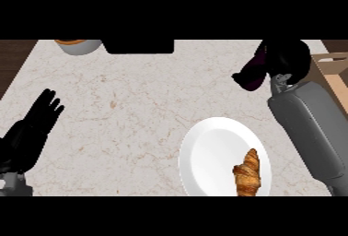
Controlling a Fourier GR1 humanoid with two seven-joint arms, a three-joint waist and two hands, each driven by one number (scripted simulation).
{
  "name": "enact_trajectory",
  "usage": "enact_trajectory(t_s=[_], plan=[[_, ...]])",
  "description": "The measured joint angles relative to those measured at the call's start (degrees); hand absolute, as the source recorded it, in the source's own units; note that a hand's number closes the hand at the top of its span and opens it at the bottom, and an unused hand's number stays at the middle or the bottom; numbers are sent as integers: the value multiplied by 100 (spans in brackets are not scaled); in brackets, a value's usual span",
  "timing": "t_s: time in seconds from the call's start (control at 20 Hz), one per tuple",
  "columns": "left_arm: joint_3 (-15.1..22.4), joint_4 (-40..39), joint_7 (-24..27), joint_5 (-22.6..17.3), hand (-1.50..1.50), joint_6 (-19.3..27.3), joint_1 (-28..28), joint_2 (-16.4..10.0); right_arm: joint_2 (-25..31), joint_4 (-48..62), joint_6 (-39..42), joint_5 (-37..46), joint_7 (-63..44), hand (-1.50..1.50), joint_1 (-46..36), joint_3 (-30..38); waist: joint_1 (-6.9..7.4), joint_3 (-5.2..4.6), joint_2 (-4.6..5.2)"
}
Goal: Pick the eggplant from the plate and place it in the cardboard box
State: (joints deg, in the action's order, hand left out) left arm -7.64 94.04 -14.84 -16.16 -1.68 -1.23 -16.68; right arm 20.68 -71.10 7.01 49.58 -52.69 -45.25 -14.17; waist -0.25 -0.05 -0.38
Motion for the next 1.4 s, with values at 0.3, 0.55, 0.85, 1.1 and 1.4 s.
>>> enact_trajectory(t_s=[0.3, 0.55, 0.85, 1.1, 1.4], plan=[[-51, 154, -142, -23, 0, 40, 19, 6, 355, -830, 262, 503, -564, 150, -362, 235, -17, -1, -6], [-76, 153, -128, 1, 0, 6, 18, 16, 685, -1160, 344, 826, -665, 150, -292, 634, -9, 0, 9], [-137, 92, -102, 13, 0, -73, -29, 8, 1134, -1283, 509, 874, -499, 150, -93, 1250, 3, 3, 23], [-120, 72, -80, 78, 0, -80, -21, 94, 1466, -1059, 552, 792, -49, 150, 292, 1683, 20, 3, 32], [-105, 54, -157, 155, 0, -78, -148, 173, 1599, -457, 88, 835, 636, 150, 464, 2063, 51, 5, 42]])
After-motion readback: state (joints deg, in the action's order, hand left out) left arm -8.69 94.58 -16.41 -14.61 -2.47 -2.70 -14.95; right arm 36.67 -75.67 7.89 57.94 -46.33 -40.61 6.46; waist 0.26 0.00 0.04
